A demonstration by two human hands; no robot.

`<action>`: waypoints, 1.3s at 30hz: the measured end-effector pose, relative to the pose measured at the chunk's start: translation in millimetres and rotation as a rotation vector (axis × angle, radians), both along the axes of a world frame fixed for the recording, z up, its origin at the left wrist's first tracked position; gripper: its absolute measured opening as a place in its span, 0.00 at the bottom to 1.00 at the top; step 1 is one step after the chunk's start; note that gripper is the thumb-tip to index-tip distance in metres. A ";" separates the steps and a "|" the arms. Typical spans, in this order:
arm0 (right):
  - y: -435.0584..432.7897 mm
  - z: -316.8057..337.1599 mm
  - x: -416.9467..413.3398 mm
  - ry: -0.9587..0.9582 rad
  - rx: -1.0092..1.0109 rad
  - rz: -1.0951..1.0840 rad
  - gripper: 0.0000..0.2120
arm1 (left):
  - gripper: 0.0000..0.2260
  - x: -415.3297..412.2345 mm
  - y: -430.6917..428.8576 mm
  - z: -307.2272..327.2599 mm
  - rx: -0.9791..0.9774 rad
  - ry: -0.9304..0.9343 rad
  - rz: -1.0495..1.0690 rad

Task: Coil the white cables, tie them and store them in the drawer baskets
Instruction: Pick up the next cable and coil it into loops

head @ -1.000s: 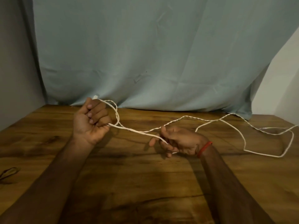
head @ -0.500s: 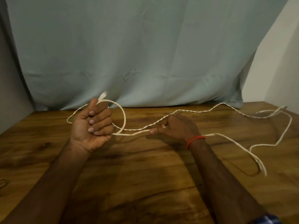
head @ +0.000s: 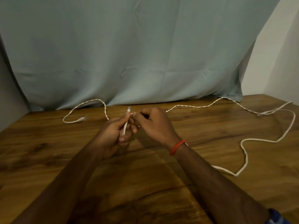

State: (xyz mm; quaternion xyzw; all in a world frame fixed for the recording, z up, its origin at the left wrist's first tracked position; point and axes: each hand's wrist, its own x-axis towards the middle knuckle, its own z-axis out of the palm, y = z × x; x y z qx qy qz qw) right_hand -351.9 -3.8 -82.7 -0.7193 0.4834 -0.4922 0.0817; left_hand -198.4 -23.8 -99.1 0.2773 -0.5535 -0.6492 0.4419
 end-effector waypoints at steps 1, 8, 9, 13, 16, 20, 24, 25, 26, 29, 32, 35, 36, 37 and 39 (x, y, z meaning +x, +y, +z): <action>2.1 1.1 1.9 0.011 0.000 0.039 0.21 | 0.20 0.1 -1.4 -1.5 -0.012 0.007 0.042; 2.9 -0.9 3.6 0.201 -0.088 0.000 0.10 | 0.22 0.2 -5.6 -3.2 -0.126 -0.005 0.307; 4.4 -0.1 5.0 0.208 -0.133 -0.017 0.09 | 0.22 -1.0 -4.4 -3.1 -0.153 0.004 0.340; 6.3 0.6 7.8 0.264 -0.219 0.062 0.13 | 0.18 -1.2 -4.3 -0.6 -0.114 0.248 0.366; 4.5 -4.1 10.0 0.442 -0.182 0.087 0.16 | 0.17 1.4 -8.4 5.4 0.007 0.429 0.337; 2.2 -7.5 7.6 0.437 0.036 0.267 0.08 | 0.15 21.7 -13.9 14.8 0.119 0.715 0.344; 4.3 -7.5 -5.1 0.203 0.545 0.448 0.07 | 0.19 39.9 -15.5 21.5 0.204 0.982 0.343; 3.1 -9.5 -8.5 0.188 0.595 0.447 0.12 | 0.19 42.6 -16.6 20.2 0.211 0.996 0.331; 1.5 -11.1 -12.5 0.170 0.636 0.458 0.15 | 0.20 44.2 -17.1 18.7 0.215 1.000 0.295; -3.6 -13.4 -31.2 0.204 0.752 0.496 0.20 | 0.20 53.7 -18.4 16.4 0.204 1.041 0.100; -8.2 -11.5 -55.9 0.217 0.784 0.447 0.19 | 0.20 66.6 -23.3 17.9 0.146 1.002 0.085; -7.2 -4.0 -69.9 0.210 0.757 0.350 0.17 | 0.21 65.8 -27.0 13.0 0.172 0.968 -0.077; -7.7 -2.8 -73.0 0.243 0.761 0.293 0.17 | 0.21 62.3 -27.8 10.6 0.181 0.946 -0.153; -9.6 -2.5 -74.5 0.313 0.750 0.211 0.18 | 0.20 59.5 -28.0 8.5 0.180 0.914 -0.204; -16.6 -3.1 -75.9 0.500 0.623 -0.034 0.20 | 0.18 53.7 -25.7 8.1 0.162 0.846 -0.286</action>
